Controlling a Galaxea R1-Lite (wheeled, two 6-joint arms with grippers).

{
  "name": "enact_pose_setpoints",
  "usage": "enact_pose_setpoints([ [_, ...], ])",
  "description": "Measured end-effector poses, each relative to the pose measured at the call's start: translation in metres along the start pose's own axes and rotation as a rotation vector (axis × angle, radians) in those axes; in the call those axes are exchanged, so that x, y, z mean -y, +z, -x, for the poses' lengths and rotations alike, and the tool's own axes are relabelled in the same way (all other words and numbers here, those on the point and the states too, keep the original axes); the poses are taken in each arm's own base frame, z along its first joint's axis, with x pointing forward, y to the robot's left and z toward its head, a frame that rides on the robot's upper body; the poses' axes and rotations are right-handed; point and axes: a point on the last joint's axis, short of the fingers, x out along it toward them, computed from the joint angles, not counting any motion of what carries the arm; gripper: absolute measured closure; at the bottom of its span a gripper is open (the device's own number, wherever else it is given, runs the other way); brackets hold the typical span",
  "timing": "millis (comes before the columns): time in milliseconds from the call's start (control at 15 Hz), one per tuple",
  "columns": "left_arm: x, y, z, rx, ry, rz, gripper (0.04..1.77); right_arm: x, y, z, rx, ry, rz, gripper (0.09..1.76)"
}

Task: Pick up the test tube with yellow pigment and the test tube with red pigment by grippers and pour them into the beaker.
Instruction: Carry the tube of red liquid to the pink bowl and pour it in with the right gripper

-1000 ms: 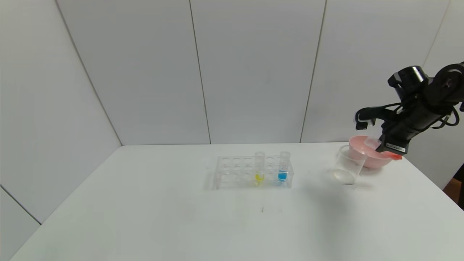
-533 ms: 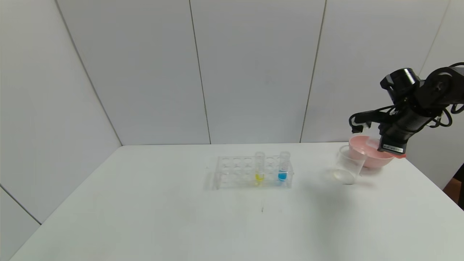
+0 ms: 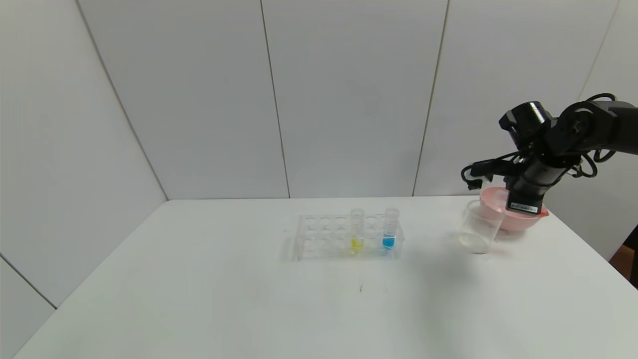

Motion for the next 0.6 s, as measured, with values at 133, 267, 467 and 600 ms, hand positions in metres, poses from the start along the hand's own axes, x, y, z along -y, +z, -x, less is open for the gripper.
enact_pose_setpoints([
  [133,0.0000,0.0000,0.0000,0.000,0.000,0.000,0.09,-0.0010,0.0010,-0.0002,-0.050,-0.025,0.008,1.36],
  [267,0.0000,0.0000,0.0000,0.000,0.000,0.000,0.09,-0.0018,0.0019,-0.0006,-0.059,-0.028,0.011,1.36],
  [467,0.0000,0.0000,0.0000,0.000,0.000,0.000,0.09,-0.0015,0.0025,-0.0010,-0.066,-0.036,0.011,1.36],
  [600,0.0000,0.0000,0.0000,0.000,0.000,0.000,0.09,-0.0018,0.0034,-0.0010,-0.094,-0.055,0.017,1.36],
])
